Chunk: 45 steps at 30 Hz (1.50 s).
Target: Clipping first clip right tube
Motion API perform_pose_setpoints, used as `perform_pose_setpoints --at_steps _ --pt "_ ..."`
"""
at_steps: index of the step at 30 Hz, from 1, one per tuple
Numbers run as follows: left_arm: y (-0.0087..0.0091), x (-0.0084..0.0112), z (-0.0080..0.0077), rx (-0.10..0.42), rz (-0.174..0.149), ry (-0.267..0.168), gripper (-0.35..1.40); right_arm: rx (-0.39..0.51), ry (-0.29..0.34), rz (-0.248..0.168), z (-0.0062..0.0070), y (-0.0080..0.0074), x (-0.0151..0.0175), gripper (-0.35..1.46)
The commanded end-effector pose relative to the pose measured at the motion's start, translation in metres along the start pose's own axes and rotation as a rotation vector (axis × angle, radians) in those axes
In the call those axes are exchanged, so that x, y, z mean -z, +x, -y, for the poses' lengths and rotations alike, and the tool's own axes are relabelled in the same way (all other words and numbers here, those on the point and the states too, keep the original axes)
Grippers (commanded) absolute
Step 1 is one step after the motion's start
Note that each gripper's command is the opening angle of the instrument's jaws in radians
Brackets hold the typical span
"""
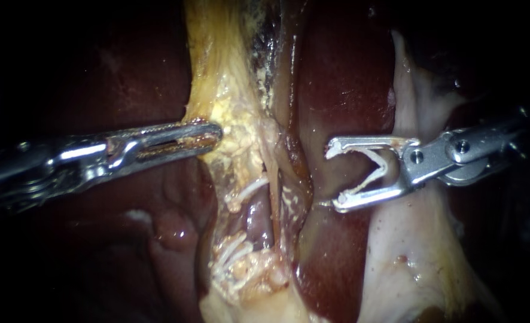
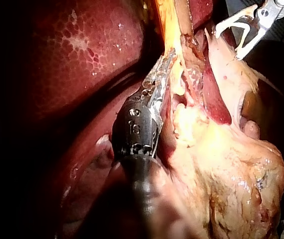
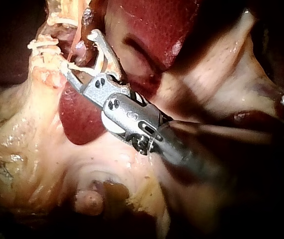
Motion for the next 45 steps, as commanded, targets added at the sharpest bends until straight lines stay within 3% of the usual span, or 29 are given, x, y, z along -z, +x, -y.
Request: perform_pose_setpoints --at_steps 1,5,9,13,22,27,36,45 --pt "0.0000 0.0000 0.0000 0.000 0.000 0.000 -0.35 0.003 0.000 0.001 0.0000 0.0000 0.0000 0.60" --pt "-0.0005 0.0005 0.0001 0.002 -0.003 0.003 -0.35 0.004 -0.003 0.002 0.0001 -0.0001 -0.0003 0.60" --pt "-0.0024 0.0023 0.0000 0.010 -0.006 0.000 -0.35 0.009 0.006 -0.001 0.0005 -0.0006 -0.0013 0.60" --pt "-0.0044 0.0047 0.0000 0.023 0.024 -0.002 -0.35 0.021 0.036 0.010 0.0014 -0.0017 -0.0030 0.60" --pt "-0.0066 0.0080 0.0023 0.007 0.062 -0.003 -0.35 -0.144 0.101 0.025 0.0030 -0.0047 -0.0075 0.58" --pt "-0.0069 0.0085 0.0033 0.000 0.070 -0.004 -0.35 -0.165 0.119 0.047 0.0032 -0.0066 -0.0097 0.58" --pt "-0.0069 0.0088 0.0037 0.001 0.071 -0.006 -0.35 -0.182 0.132 0.056 0.0024 -0.0093 -0.0125 0.58" --pt "-0.0069 0.0088 0.0038 0.001 0.071 -0.007 -0.35 -0.184 0.166 0.055 0.0025 -0.0097 -0.0156 0.57"
